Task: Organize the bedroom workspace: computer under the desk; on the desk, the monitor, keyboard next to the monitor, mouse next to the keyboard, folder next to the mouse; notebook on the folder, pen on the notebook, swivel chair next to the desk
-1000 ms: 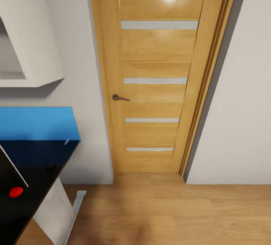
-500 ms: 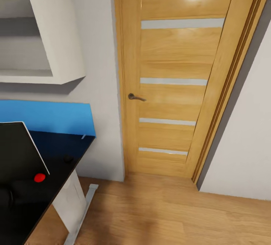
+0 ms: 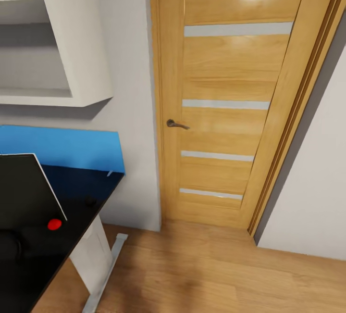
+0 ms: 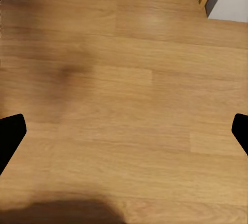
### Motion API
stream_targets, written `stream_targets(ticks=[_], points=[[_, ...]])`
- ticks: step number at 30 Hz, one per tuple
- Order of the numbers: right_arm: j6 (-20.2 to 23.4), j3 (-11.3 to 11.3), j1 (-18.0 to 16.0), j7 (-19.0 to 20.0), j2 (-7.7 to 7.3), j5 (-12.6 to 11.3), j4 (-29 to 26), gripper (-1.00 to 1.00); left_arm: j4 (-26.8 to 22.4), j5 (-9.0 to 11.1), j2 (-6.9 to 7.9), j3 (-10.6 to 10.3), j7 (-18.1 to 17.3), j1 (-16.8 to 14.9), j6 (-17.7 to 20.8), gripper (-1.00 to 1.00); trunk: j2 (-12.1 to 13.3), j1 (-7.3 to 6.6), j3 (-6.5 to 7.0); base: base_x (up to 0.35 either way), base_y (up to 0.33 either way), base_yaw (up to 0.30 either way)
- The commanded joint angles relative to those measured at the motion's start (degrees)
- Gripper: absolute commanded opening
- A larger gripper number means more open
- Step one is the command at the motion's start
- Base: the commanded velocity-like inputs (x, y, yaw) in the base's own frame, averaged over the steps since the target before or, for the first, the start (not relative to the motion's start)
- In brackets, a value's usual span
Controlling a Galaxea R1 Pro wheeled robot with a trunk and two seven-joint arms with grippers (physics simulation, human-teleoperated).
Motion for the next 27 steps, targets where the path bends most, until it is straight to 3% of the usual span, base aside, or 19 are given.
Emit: stream_targets(ticks=[1,13,27], points=[[-0.16,-0.04,-0.03,-0.08,0.02,-0.06,0.03,1.00,-0.07,0.03,-0.02,0.15,0.02,0.01,-0.07,1.00,-0.04,0.00,-0.05,0.000,-0.227,0.221],[-0.22,-0.07,-0.03,-0.14,0.04,-0.11,0.03,1.00,-0.04,0.11,-0.02,0.19,0.05,-0.01,0.00,1.00,-0.04,0.00,-0.05,0.000,-0.290,0.268],[-0.18,0.24,-0.03,-0.11,0.12,0.27,0.20,1.00,0.02,0.31,0.99,0.47,0.11,0.01,-0.08,1.00,-0.04,0.00,-0.22,0.000,-0.018,0.270]])
